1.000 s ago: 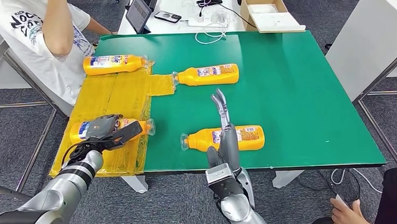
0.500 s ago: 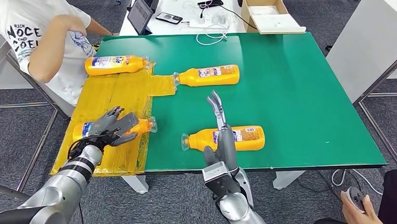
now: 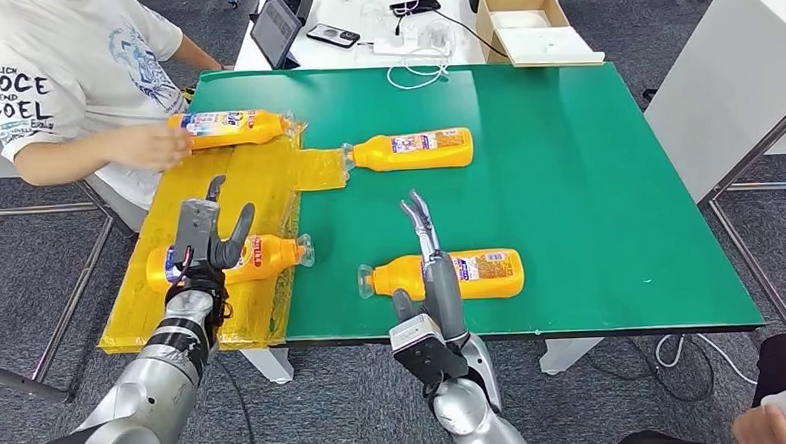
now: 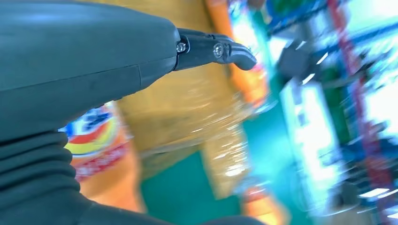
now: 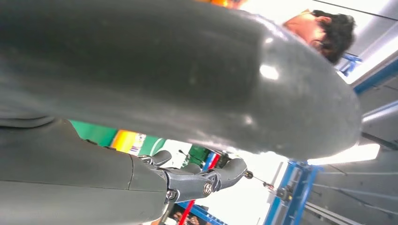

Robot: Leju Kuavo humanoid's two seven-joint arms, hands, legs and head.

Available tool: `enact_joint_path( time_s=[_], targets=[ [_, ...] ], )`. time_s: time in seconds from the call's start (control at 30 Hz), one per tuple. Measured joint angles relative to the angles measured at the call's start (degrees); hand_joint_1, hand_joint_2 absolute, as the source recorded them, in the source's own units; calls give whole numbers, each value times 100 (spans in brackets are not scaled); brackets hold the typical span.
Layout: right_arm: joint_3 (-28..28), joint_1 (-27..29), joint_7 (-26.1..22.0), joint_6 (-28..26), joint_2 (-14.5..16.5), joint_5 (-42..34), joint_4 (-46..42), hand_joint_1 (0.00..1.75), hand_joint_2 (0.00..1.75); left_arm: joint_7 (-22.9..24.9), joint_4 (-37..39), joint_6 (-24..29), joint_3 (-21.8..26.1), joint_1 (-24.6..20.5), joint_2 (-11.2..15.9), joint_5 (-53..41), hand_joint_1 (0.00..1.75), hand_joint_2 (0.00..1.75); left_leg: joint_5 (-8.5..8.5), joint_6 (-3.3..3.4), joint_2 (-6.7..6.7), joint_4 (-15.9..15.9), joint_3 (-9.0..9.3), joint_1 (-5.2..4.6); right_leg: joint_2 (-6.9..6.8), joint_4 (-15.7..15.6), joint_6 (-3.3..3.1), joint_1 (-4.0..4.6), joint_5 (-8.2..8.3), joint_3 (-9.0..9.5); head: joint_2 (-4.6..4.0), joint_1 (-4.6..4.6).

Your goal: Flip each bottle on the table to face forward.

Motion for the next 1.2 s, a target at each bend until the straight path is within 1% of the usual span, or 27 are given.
enact_joint_path(
  time_s=[0.07,0.1,0.13,0.23,0.3,0.37,0.47,0.6,0.73,0.83,0.93,1.0,1.1,1.2],
  targets=[
    [-12,4,35,6,1,58,49,0,0,-110,-283,119,44,100,-114,242,0,175,0,0,0,0,-4,0,0,0,0,1,-1,-3,0,0],
    [-16,3,66,10,0,117,75,0,0,-177,-438,263,46,166,-161,366,0,175,-1,0,1,0,-6,1,0,0,0,1,-1,-5,0,-1],
    [-19,0,106,14,-1,206,105,0,44,-243,-625,495,24,247,-201,486,0,175,-2,-1,3,0,-7,1,2,0,0,1,-1,-8,0,-1],
    [-20,-52,337,26,-29,641,259,0,175,-347,-1420,1543,-255,582,-268,791,0,175,-4,-3,11,0,-11,1,9,0,0,2,-1,-17,0,-2],
    [-23,-141,621,73,-106,967,396,0,175,-360,-2016,2087,-551,842,-272,982,0,175,-4,-3,7,0,-15,2,8,0,-1,2,-2,-20,0,-3],
    [-67,-245,955,139,-241,1208,512,0,175,-365,-2579,2357,-820,1119,-268,1121,0,175,-3,-3,1,0,-19,1,4,0,-2,1,-4,-20,0,-2],
    [-257,-382,1340,247,-506,1406,612,0,175,-370,-3277,2416,-1137,1532,-263,1221,0,175,-4,-2,-1,0,-24,-2,2,-1,0,-5,-3,-21,0,0],
    [-493,-482,1585,370,-770,1587,675,0,175,-370,-3791,2299,-1356,1877,-264,1274,0,175,-4,-1,1,1,-25,-8,3,-2,3,-12,0,-24,0,-2],
    [-712,-590,2023,524,-1054,2018,767,0,175,-370,-3902,1887,-1447,2131,-296,1268,0,175,-3,-1,0,1,-25,-8,2,-2,4,-12,0,-24,0,-2],
    [-945,-714,2128,736,-1268,2182,893,0,175,-360,-3893,1598,-1527,2373,-365,1231,0,175,-4,-1,2,1,-26,-8,4,-2,4,-12,0,-26,0,-1],
    [-1124,-834,2174,958,-1377,2224,1056,0,175,-355,-3842,1423,-1581,2523,-443,1206,0,175,-4,0,3,1,-27,-8,4,-3,4,-12,0,-27,0,-2],
    [-1204,-922,2194,1166,-1405,2212,1215,0,175,-355,-3787,1386,-1616,2578,-484,1101,0,175,-4,0,3,1,-28,-7,4,-2,4,-11,0,-28,0,-2],
    [-1240,-1070,2191,1505,-1421,2142,1542,0,175,-355,-3687,1525,-1705,2610,-528,811,0,175,-4,0,3,1,-27,-5,4,-2,4,-8,0,-28,0,-3],
    [-1244,-1161,2179,1614,-1426,2106,1793,0,175,-355,-3612,1607,-1766,2615,-555,703,0,175,-4,-1,3,1,-28,-4,4,-2,4,-7,0,-28,0,-2]
  ],
)
